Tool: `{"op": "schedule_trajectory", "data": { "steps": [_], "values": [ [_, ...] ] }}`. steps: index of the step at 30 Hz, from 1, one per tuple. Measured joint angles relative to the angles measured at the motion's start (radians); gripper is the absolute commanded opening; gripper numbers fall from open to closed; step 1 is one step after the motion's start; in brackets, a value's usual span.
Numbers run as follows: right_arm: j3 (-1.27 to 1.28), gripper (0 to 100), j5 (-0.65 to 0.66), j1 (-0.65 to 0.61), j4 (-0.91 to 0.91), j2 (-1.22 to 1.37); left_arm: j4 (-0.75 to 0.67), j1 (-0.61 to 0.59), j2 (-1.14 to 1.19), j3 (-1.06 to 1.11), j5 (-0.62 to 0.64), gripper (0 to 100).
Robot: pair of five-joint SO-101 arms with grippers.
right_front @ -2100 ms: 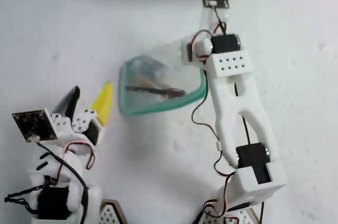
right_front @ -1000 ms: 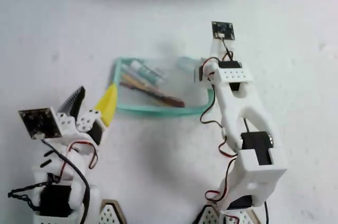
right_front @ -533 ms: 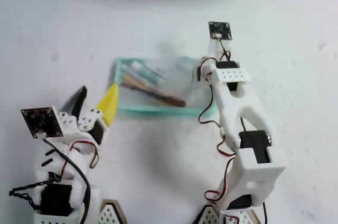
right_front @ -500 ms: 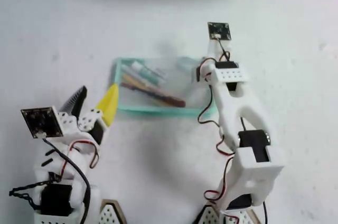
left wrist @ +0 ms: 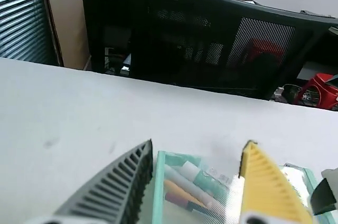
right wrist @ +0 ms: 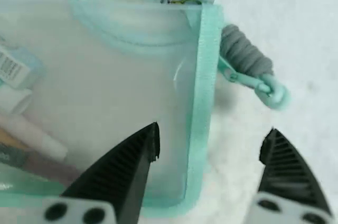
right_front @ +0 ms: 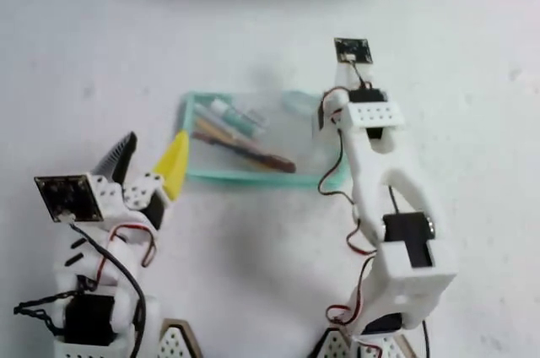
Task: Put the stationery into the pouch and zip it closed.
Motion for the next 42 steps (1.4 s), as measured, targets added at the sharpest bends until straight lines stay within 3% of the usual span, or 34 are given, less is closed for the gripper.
{"op": "schedule_trajectory", "data": {
  "steps": [7,18,23,33,42],
  "values": [
    [-0.132,28.0,0.0,-0.003,0.282,-0.25,0.054,0.0,0.005,-0.063,-0.14,28],
    [-0.316,28.0,0.0,-0.005,0.591,-0.704,0.354,-0.029,-0.012,-0.39,-0.44,28],
    [-0.319,28.0,0.0,-0.005,0.618,-0.914,0.463,-0.137,-0.012,-0.559,-0.459,28],
    [-0.293,28.0,0.0,-0.005,0.632,-1.298,0.503,-0.153,-0.014,-0.631,-0.459,28],
    [0.074,28.0,0.0,-0.005,0.494,-1.741,0.505,-0.153,-0.014,-0.631,-0.45,28]
  ]
}}
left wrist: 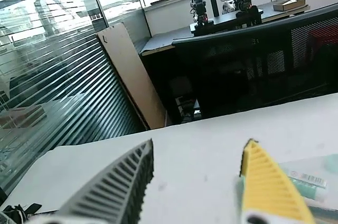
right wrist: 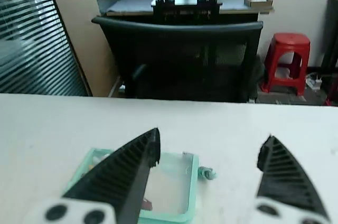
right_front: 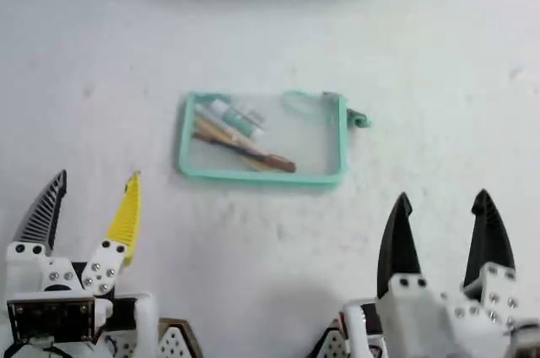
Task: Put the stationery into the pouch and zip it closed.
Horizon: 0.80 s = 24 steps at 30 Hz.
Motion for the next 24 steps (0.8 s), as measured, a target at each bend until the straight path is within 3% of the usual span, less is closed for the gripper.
{"op": "schedule_trajectory", "data": {
  "steps": [5,24],
  "values": [
    [0.25,28.0,0.0,0.0,-0.152,-0.242,0.005,0.054,0.0,0.002,0.058,28],
    [0.677,28.1,0.0,0.005,-0.354,-0.25,0.005,0.075,0.0,0.278,0.066,28]
  ]
}}
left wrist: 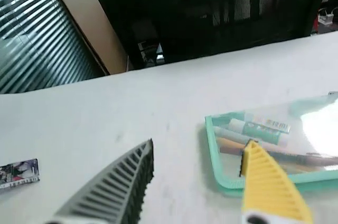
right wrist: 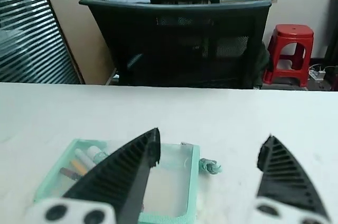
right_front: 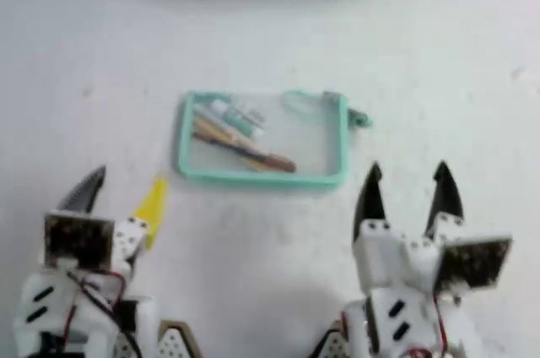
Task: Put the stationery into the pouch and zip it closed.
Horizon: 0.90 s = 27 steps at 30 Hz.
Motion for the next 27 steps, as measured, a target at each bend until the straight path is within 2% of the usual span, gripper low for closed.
{"op": "schedule_trajectory", "data": {
  "steps": [4,15,23,27],
  "values": [
    [0.129,28.1,0.0,-0.002,-0.066,0.0,-0.017,0.0,0.002,0.117,0.0,28],
    [0.436,28.2,0.0,-0.002,-0.126,0.0,-0.181,0.0,0.009,0.45,0.002,28],
    [0.713,28.2,0.0,-0.002,-0.293,0.0,-0.265,0.0,0.018,0.651,0.006,28],
    [0.749,28.2,0.0,0.0,-0.316,0.003,-0.276,0.0,0.02,0.671,0.006,29]
  ]
}}
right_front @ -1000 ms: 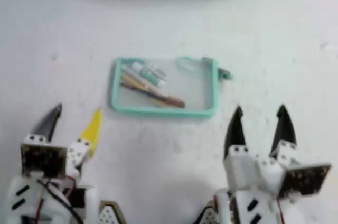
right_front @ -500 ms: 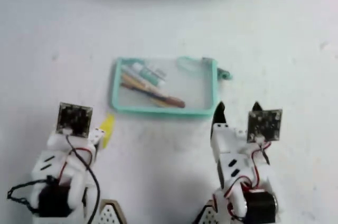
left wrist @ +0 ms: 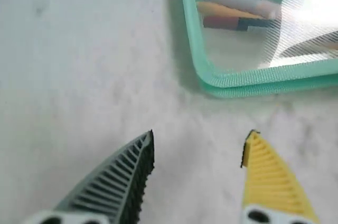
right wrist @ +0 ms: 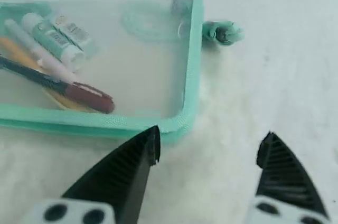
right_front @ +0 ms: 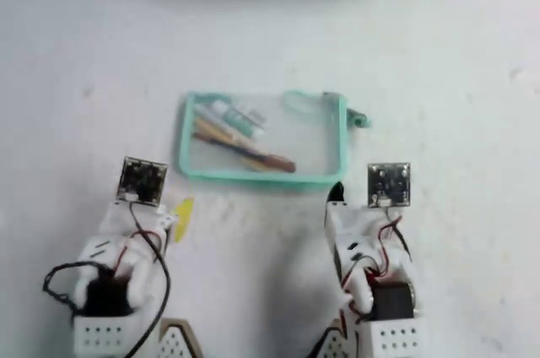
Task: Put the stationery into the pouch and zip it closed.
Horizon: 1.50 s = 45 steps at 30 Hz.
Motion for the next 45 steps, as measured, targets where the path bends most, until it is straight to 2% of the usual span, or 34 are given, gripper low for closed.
{"op": "schedule_trajectory", "data": {
  "steps": [5,12,17,27,30,33,37,40,42,45],
  "values": [
    [0.003,28.2,0.0,-0.002,0.06,0.0,0.063,0.0,0.0,0.0,0.0,29],
    [0.003,28.2,0.0,-0.002,0.288,0.0,0.239,0.0,0.0,0.0,0.0,28],
    [0.003,28.2,0.0,-0.002,0.359,0.0,0.242,0.0,0.0,0.0,0.0,28],
    [0.003,27.9,0.0,-0.002,0.377,0.0,0.242,0.0,-0.002,0.0,0.0,28],
    [0.003,27.9,0.0,-0.002,0.377,0.0,0.242,0.0,-0.002,0.0,0.0,19],
    [0.003,21.6,0.0,-0.002,0.377,0.0,0.242,0.0,-0.002,0.0,0.0,2],
    [0.003,1.2,0.0,-0.002,0.377,0.0,0.242,0.0,-0.002,0.0,0.0,5],
    [0.003,4.3,0.0,-0.002,0.377,0.0,0.242,0.0,-0.002,0.0,0.0,3],
    [0.003,1.0,0.0,-0.003,0.377,0.0,0.242,0.0,-0.002,0.0,0.0,2],
    [0.003,1.5,0.0,-0.003,0.377,0.0,0.242,0.0,-0.002,0.0,0.0,2]
  ]
}}
